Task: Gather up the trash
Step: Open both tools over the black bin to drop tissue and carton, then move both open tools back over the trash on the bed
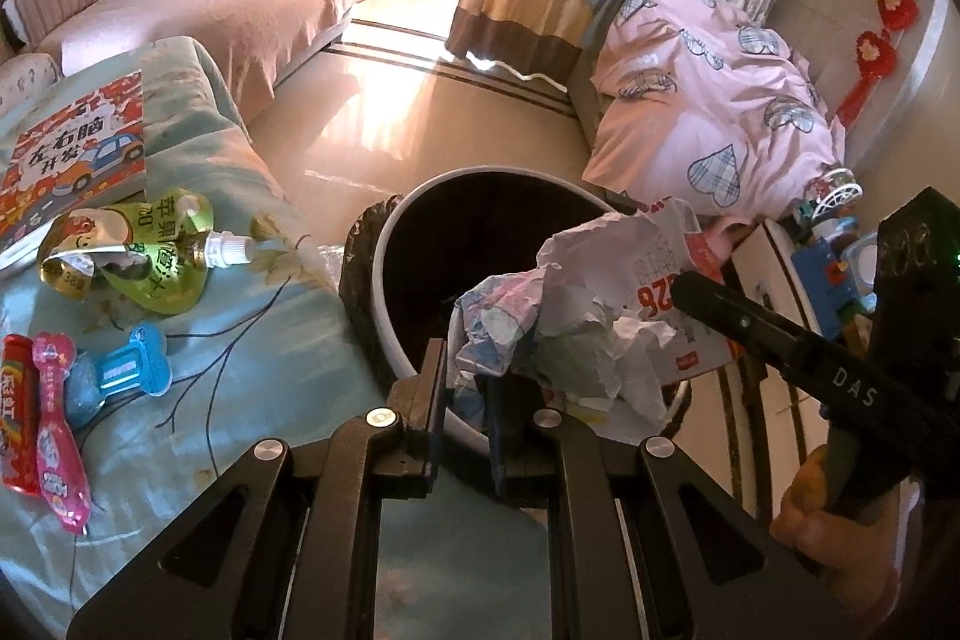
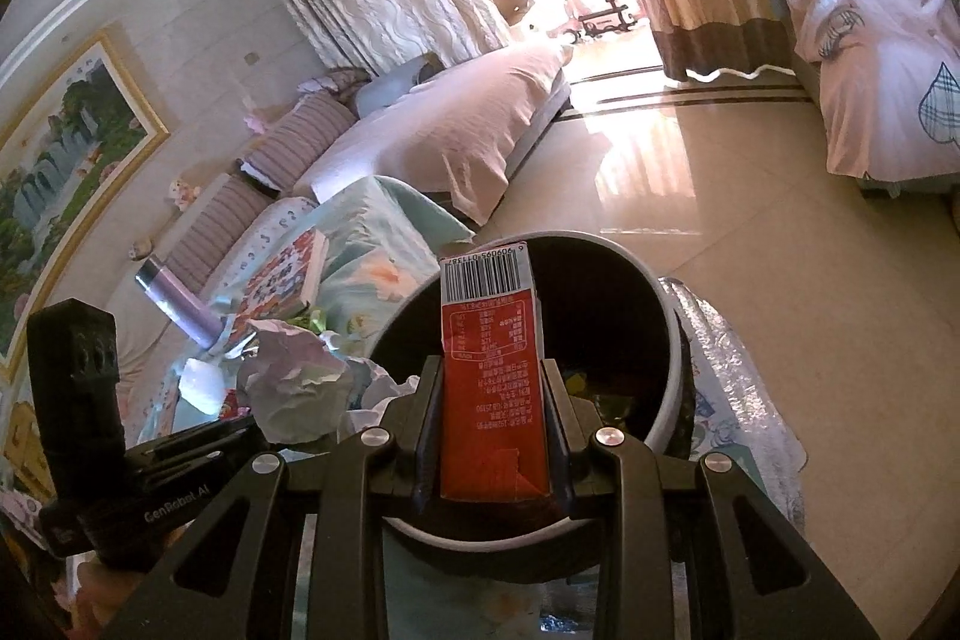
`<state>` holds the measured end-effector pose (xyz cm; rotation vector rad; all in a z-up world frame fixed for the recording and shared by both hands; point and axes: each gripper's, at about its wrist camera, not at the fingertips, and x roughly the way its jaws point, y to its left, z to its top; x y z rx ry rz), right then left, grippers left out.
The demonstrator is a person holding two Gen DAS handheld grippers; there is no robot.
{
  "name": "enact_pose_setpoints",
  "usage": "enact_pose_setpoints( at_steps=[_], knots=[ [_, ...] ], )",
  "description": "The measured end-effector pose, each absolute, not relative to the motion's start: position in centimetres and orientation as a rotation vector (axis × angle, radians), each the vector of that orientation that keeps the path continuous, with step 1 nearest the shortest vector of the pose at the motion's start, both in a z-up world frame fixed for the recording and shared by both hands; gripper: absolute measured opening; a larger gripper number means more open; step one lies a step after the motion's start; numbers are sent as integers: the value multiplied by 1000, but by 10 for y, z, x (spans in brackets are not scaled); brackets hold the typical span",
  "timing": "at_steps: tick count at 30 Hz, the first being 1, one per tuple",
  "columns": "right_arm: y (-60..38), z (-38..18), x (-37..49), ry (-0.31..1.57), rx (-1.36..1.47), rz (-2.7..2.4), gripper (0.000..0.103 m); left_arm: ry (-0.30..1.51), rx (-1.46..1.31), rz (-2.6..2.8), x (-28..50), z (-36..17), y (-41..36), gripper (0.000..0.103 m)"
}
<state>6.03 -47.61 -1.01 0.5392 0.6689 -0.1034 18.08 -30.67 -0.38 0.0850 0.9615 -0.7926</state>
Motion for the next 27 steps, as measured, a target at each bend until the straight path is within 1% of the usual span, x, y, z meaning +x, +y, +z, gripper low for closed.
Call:
enact_pose_setpoints(
  at_steps=[3, 4, 5, 6, 7, 8, 9, 10, 11, 14, 15, 16, 18, 20, 22, 27],
  knots=[
    [-479, -11, 63, 675, 539, -105, 30, 967, 89, -792, 183, -5, -310, 10],
    [-479, -12, 64, 677, 538, -106, 30, 968, 88, -792, 184, -5, -310, 14],
    [-480, -12, 66, 680, 539, -107, 31, 970, 85, -793, 184, -5, -311, 15],
    [-480, -13, 66, 682, 542, -107, 33, 976, 80, -794, 185, -5, -311, 19],
    [-481, -14, 67, 685, 547, -108, 34, 978, 76, -794, 185, -5, -310, 29],
    [-483, -15, 68, 688, 553, -107, 35, 977, 73, -791, 186, -5, -309, 36],
    [-484, -16, 68, 690, 558, -105, 37, 969, 69, -784, 185, -4, -306, 51],
    [-484, -16, 67, 689, 563, -102, 43, 961, 65, -778, 183, -3, -304, 59],
    [-484, -16, 67, 685, 567, -101, 51, 954, 61, -774, 182, -2, -301, 60],
    [-481, -13, 63, 673, 574, -95, 60, 960, 46, -769, 179, -2, -291, 61],
    [-480, -12, 61, 669, 577, -93, 62, 960, 41, -766, 178, -2, -287, 63],
    [-478, -10, 59, 663, 578, -91, 67, 957, 35, -761, 175, -2, -282, 67],
    [-473, -7, 57, 651, 582, -85, 74, 953, 34, -751, 170, -3, -270, 70],
    [-466, -4, 53, 636, 582, -75, 86, 951, 32, -742, 167, -3, -261, 71],
    [-454, -2, 49, 626, 572, -63, 90, 951, 24, -731, 163, -6, -244, 71],
    [-424, -1, 45, 635, 551, -20, 90, 965, -19, -678, 156, -15, -197, 71]
  ],
)
